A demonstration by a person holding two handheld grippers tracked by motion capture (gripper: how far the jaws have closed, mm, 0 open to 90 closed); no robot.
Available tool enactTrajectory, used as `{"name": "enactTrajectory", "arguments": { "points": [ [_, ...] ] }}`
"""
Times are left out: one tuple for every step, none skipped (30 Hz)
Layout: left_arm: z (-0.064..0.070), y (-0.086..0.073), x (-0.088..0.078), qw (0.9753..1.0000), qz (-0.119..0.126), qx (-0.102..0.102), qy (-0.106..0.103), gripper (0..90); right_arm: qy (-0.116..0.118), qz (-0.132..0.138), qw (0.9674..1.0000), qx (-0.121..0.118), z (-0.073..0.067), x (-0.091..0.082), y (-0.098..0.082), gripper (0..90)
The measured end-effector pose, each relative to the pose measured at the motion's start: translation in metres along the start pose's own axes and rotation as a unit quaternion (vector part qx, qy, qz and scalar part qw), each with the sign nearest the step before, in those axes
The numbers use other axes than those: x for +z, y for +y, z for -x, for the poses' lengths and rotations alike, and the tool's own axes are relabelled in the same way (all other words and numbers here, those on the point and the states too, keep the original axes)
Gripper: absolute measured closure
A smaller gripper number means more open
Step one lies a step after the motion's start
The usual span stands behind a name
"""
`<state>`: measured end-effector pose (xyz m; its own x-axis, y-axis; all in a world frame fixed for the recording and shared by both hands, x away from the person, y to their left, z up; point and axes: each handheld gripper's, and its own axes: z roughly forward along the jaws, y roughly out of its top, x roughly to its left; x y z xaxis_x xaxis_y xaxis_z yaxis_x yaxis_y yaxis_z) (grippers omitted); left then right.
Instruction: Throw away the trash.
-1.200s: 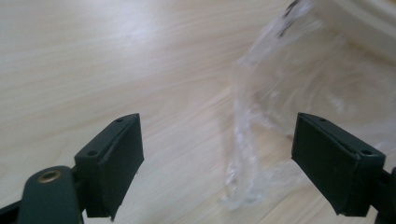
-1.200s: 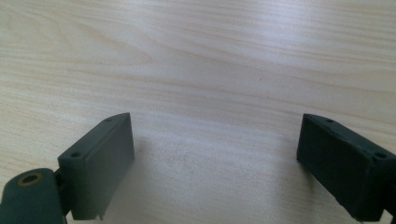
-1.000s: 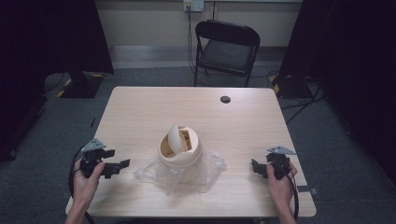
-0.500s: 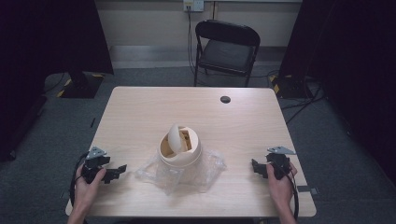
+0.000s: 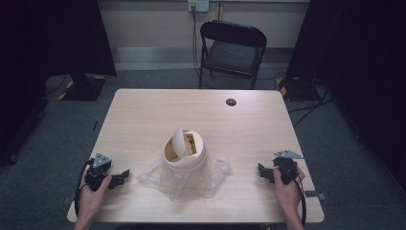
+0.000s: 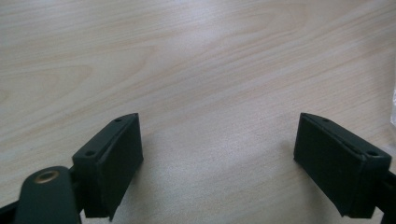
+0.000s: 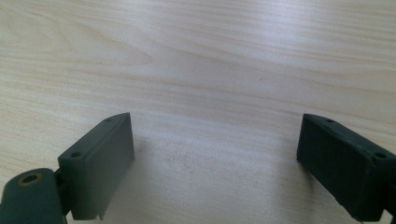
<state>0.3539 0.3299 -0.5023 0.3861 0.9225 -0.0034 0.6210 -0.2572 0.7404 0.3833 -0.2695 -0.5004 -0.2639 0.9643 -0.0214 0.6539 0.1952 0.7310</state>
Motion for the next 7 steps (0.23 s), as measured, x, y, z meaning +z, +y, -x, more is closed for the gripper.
{"name": "enactTrajectory", "arguments": {
  "points": [
    [-0.0005, 0.0000, 0.0001, 1.0000, 0.001, 0.000, -0.003, 14.9, 0.000, 0.000, 1.0000, 0.000, 0.0000, -0.0001, 0.0000, 10.3],
    [-0.0007, -0.0001, 0.0002, 1.0000, 0.001, 0.000, -0.004, 14.8, 0.000, 0.000, 1.0000, 0.000, 0.0000, 0.0000, 0.0000, 10.3],
    [-0.0006, 0.0000, 0.0002, 1.0000, 0.000, 0.001, -0.003, 14.7, 0.001, 0.000, 1.0000, 0.000, 0.0001, -0.0001, 0.0000, 10.3],
    [-0.0006, 0.0000, 0.0002, 1.0000, 0.000, 0.001, -0.003, 14.6, 0.001, 0.000, 1.0000, 0.000, 0.0001, -0.0001, 0.0000, 10.3],
    [-0.0005, 0.0001, 0.0001, 1.0000, 0.000, 0.001, -0.001, 14.6, 0.000, 0.000, 1.0000, -0.001, 0.0001, -0.0001, 0.0000, 10.3],
    [-0.0004, 0.0001, 0.0002, 1.0000, 0.000, 0.001, -0.001, 14.5, 0.001, 0.000, 1.0000, 0.000, 0.0001, -0.0001, 0.0000, 10.3],
    [-0.0004, 0.0001, 0.0002, 1.0000, 0.000, 0.001, -0.001, 14.5, 0.001, 0.000, 1.0000, -0.001, 0.0001, -0.0001, 0.0000, 10.3]
  ]
}}
